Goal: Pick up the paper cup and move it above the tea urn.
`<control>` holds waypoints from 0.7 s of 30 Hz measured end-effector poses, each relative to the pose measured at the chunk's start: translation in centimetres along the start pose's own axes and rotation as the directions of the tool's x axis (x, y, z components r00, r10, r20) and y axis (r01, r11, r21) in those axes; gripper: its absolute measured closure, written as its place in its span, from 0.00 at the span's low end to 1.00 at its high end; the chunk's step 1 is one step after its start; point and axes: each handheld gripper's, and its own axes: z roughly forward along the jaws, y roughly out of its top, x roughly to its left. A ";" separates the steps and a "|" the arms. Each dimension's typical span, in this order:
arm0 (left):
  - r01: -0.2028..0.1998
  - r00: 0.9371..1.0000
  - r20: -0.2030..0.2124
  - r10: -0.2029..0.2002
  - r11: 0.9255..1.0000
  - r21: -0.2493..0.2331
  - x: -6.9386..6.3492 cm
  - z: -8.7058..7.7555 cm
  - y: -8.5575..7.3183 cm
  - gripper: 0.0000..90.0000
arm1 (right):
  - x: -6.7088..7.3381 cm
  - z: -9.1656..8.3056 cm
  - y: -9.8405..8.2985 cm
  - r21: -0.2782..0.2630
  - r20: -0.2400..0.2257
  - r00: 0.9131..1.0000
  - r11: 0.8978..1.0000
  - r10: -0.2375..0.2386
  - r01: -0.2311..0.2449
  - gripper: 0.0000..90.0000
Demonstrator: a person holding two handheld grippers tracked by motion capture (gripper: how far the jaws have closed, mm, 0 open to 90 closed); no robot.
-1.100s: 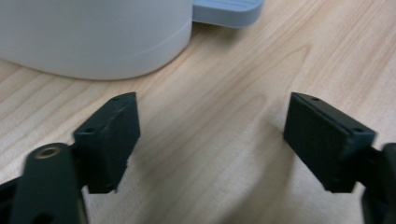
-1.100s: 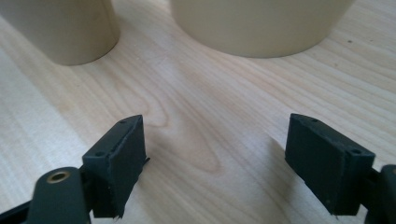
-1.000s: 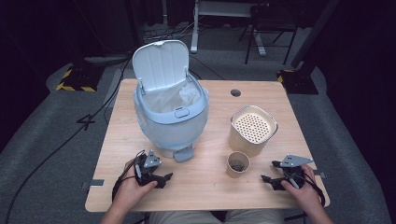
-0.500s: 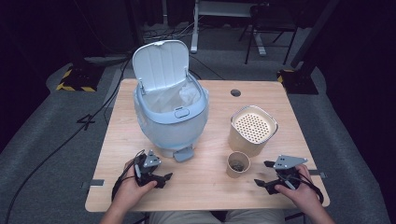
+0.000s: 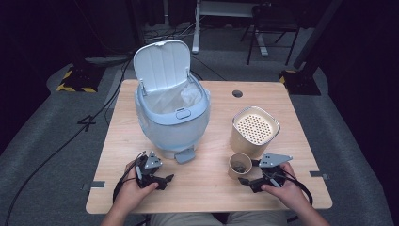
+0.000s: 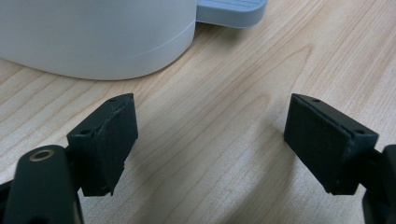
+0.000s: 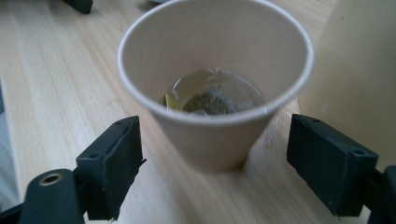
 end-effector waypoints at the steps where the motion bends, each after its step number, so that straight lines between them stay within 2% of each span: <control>1: 0.000 1.000 0.000 0.000 1.000 0.000 0.0 0.0 0.0 0.20 | 0.0 0.2 0.1 -0.007 0.010 1.000 1.000 0.000 0.000 0.22; 9: 0.000 1.000 -0.001 0.000 1.000 0.000 0.0 0.0 0.0 0.20 | 0.5 1.6 0.5 -0.059 0.024 1.000 0.998 -0.014 0.015 0.25; 12: 0.000 1.000 -0.001 0.000 1.000 0.000 0.0 0.0 0.0 0.20 | 0.5 2.1 0.4 -0.071 0.021 1.000 0.997 0.003 -0.001 0.27; 13: 0.000 1.000 -0.001 0.000 1.000 0.000 0.0 0.0 0.0 0.20 | 0.3 2.4 0.2 -0.067 0.002 1.000 0.997 0.028 -0.028 0.28; 18: 0.002 1.000 0.000 -0.002 1.000 0.000 0.0 0.0 0.0 0.20 | 0.3 2.4 0.1 -0.087 -0.003 0.999 0.996 0.035 -0.035 0.30; 21: 0.003 1.000 0.000 -0.003 1.000 0.000 0.0 0.0 0.0 0.20 | 0.3 2.2 0.1 -0.085 -0.001 1.000 0.996 0.020 -0.020 0.31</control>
